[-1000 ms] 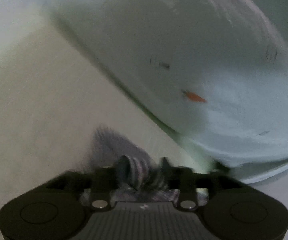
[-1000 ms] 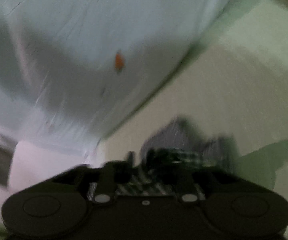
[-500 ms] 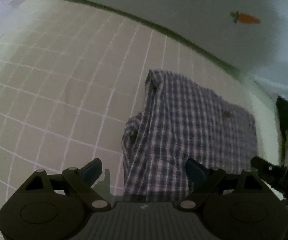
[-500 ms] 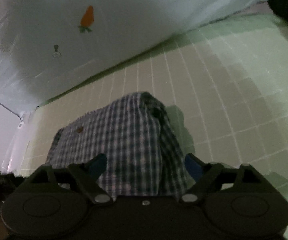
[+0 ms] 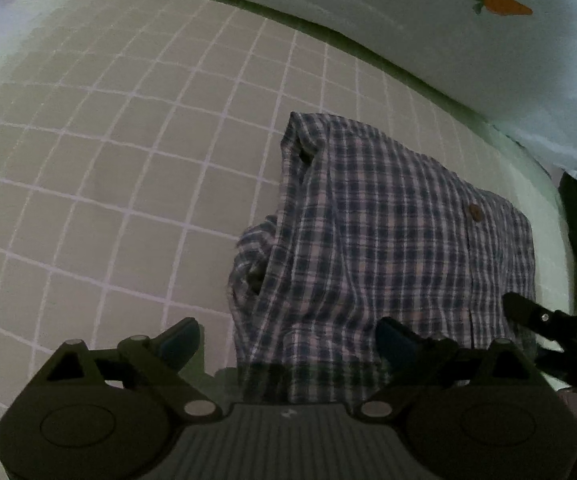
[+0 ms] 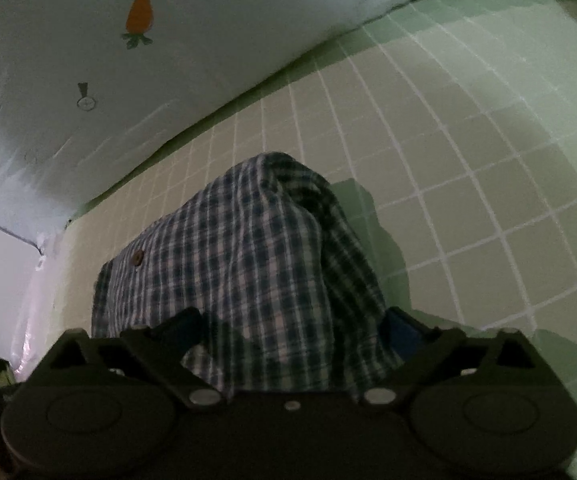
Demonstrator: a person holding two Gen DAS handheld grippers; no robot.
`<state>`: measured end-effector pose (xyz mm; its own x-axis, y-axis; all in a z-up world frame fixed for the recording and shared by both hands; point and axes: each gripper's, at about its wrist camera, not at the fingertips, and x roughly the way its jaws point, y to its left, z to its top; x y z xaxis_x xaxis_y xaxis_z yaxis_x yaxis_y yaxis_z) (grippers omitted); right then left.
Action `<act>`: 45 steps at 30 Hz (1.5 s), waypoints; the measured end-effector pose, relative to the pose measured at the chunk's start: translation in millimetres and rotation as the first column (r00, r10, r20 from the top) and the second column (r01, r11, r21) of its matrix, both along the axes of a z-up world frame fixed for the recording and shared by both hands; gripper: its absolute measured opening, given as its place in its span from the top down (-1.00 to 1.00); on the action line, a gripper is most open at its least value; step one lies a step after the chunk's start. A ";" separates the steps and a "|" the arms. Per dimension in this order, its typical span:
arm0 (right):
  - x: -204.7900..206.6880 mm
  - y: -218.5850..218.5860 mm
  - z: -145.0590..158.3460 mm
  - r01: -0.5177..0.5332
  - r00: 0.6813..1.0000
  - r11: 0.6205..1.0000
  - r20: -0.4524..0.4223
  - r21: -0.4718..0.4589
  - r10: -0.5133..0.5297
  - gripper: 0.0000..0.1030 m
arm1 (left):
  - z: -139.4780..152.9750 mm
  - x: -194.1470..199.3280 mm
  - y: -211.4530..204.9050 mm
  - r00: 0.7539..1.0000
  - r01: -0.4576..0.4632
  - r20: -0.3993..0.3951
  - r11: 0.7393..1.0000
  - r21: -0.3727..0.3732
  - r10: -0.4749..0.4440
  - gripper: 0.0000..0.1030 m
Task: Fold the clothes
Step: 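Lift the folded shirt with both grippers and carry it toward the clothes stack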
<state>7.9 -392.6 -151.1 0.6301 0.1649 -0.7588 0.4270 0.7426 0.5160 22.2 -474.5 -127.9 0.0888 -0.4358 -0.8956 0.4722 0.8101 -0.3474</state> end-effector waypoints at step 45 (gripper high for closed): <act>-212.7 -108.7 178.4 0.260 0.923 0.952 0.333 -0.163 -0.195 0.15 | 167.0 -252.1 -248.0 0.836 0.547 0.284 0.662 -0.513 -0.470 0.50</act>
